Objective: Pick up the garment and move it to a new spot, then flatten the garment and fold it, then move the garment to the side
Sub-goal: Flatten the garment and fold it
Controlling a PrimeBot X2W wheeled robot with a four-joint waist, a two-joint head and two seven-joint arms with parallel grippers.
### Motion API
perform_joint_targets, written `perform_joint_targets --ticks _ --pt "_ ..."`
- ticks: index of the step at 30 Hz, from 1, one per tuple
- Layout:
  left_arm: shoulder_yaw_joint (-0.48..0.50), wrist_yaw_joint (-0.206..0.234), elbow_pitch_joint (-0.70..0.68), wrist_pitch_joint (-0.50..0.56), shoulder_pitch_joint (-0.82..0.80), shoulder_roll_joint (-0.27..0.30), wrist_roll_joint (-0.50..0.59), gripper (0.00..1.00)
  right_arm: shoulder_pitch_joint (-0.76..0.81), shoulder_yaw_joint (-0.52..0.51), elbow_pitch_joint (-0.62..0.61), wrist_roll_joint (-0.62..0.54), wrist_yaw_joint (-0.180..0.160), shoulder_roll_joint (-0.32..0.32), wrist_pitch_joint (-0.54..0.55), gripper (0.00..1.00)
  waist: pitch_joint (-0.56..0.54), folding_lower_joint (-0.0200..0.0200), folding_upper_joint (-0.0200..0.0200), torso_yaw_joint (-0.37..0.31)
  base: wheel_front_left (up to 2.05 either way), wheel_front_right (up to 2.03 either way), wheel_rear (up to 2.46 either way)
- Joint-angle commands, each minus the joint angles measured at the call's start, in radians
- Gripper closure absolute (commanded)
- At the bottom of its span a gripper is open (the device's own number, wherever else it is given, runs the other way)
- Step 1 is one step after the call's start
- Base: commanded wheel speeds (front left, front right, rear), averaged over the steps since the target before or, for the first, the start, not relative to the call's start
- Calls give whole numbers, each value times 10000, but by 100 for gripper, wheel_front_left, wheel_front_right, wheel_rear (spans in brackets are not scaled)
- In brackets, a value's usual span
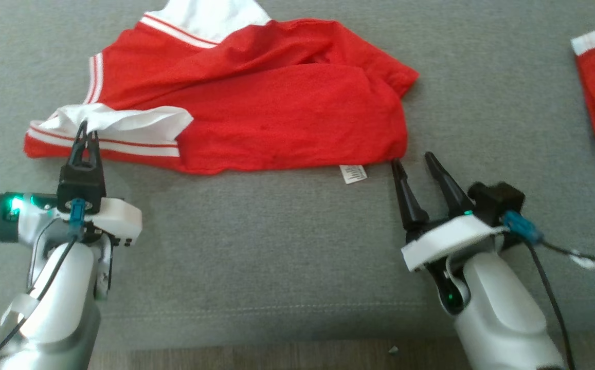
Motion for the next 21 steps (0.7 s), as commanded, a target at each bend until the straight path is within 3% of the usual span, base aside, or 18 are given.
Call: perform_joint_targets --ticks 1,5,6,7,8,10,15,21 --pt "336 40 -334 -51 -140 436 -33 100 -255 286 -67 63 62 36 -51 0 -22 0 0 147 0 0 0" --pt "294 51 -475 -51 -52 477 -90 100 -986 702 1436 56 62 36 -49 0 -62 0 0 365 0 0 0" --pt "274 62 -498 -51 -28 471 -123 100 -1170 921 1972 113 62 36 -49 13 -66 0 0 428 0 0 0" --pt "274 62 -498 -51 -28 471 -123 100 -1170 921 1972 113 62 36 -49 13 -66 0 0 428 0 0 0" --pt "269 73 -508 -51 -20 471 -136 100 -1251 995 2102 182 62 36 -50 29 -63 0 0 444 0 0 0" --pt "281 109 -549 -51 -8 480 -168 100 -1372 1119 2194 233 62 36 -50 100 -59 0 0 436 0 0 0" --pt "275 174 -755 -51 68 602 -166 100 -1312 950 1858 210 62 36 -50 100 -272 0 0 313 0 0 0" --pt "261 234 -1956 -51 210 1239 116 100 -755 -323 56 -129 62 30 -50 100 -853 0 0 -54 0 0 0"
